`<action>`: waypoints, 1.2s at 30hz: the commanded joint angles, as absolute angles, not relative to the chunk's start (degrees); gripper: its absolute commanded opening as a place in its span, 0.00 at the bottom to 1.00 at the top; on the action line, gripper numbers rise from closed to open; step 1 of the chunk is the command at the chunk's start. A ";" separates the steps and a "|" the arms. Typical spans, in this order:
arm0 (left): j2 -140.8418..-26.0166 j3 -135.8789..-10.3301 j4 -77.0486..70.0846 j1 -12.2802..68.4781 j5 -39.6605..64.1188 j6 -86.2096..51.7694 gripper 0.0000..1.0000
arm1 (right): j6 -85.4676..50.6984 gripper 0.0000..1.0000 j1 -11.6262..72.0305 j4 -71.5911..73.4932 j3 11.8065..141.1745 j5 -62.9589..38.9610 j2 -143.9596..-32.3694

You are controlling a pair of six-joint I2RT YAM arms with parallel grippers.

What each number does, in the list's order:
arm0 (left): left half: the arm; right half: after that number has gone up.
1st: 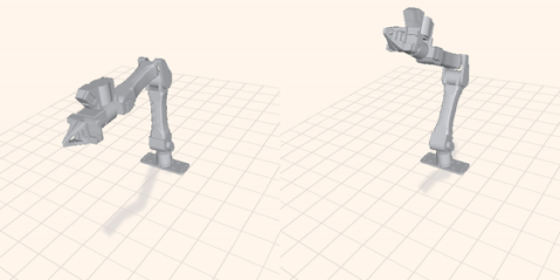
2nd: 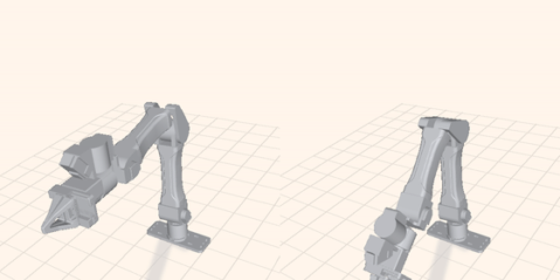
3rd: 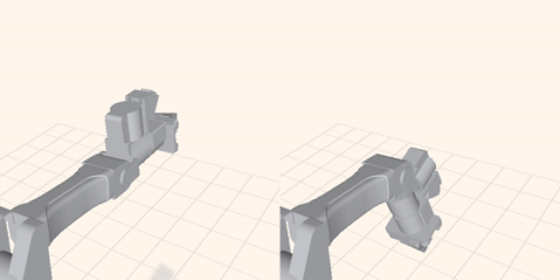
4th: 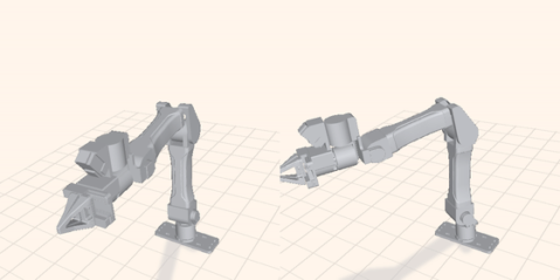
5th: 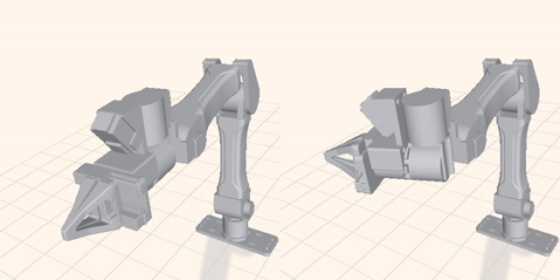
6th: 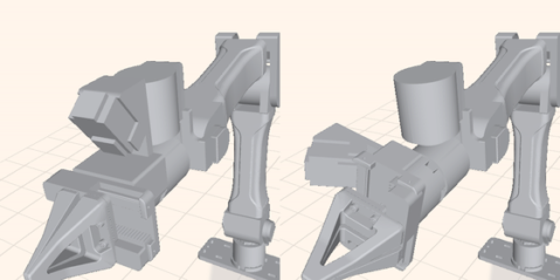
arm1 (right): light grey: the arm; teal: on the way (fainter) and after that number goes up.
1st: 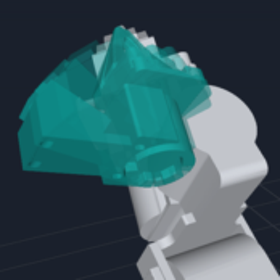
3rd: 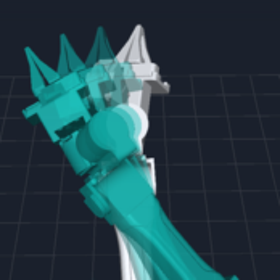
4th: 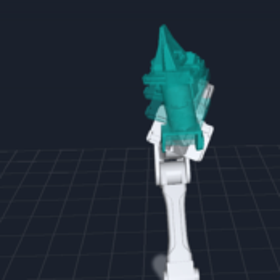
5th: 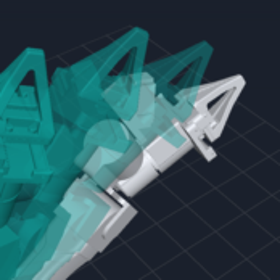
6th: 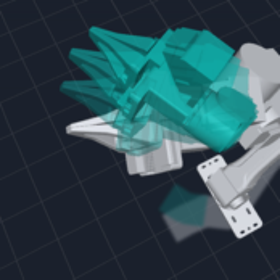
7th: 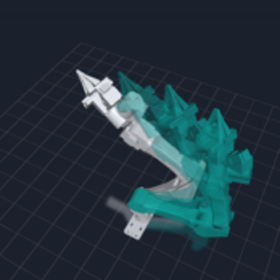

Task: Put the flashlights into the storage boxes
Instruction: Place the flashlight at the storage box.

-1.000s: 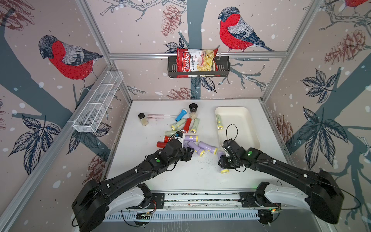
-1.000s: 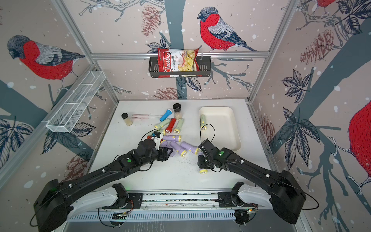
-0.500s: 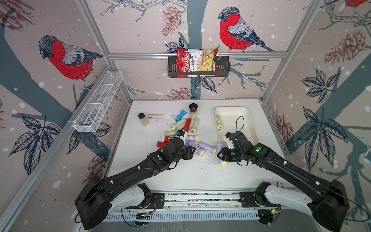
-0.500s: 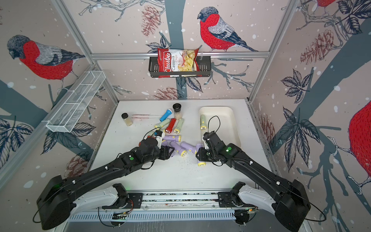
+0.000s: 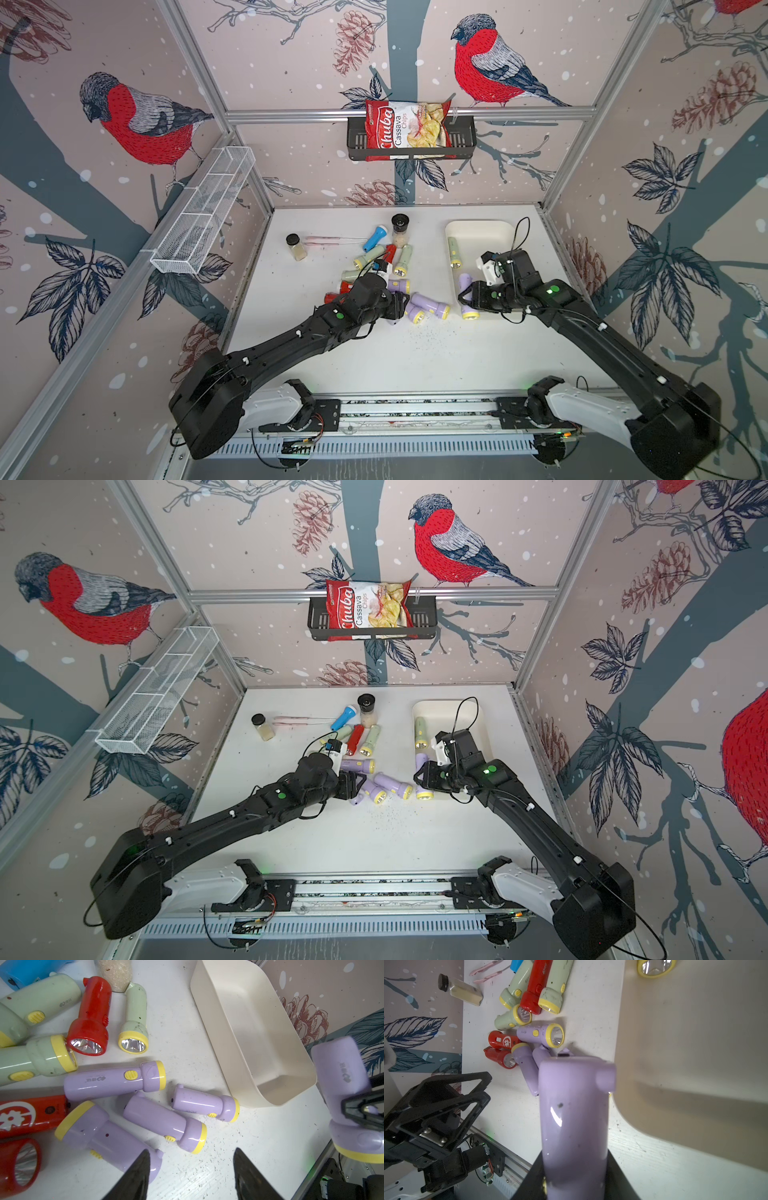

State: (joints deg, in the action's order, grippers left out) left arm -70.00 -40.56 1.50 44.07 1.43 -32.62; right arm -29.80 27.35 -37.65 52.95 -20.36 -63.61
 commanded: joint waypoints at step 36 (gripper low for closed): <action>-92.24 -60.32 6.54 29.92 14.14 -26.77 0.63 | -7.99 0.36 8.04 -42.32 102.76 -22.98 -127.64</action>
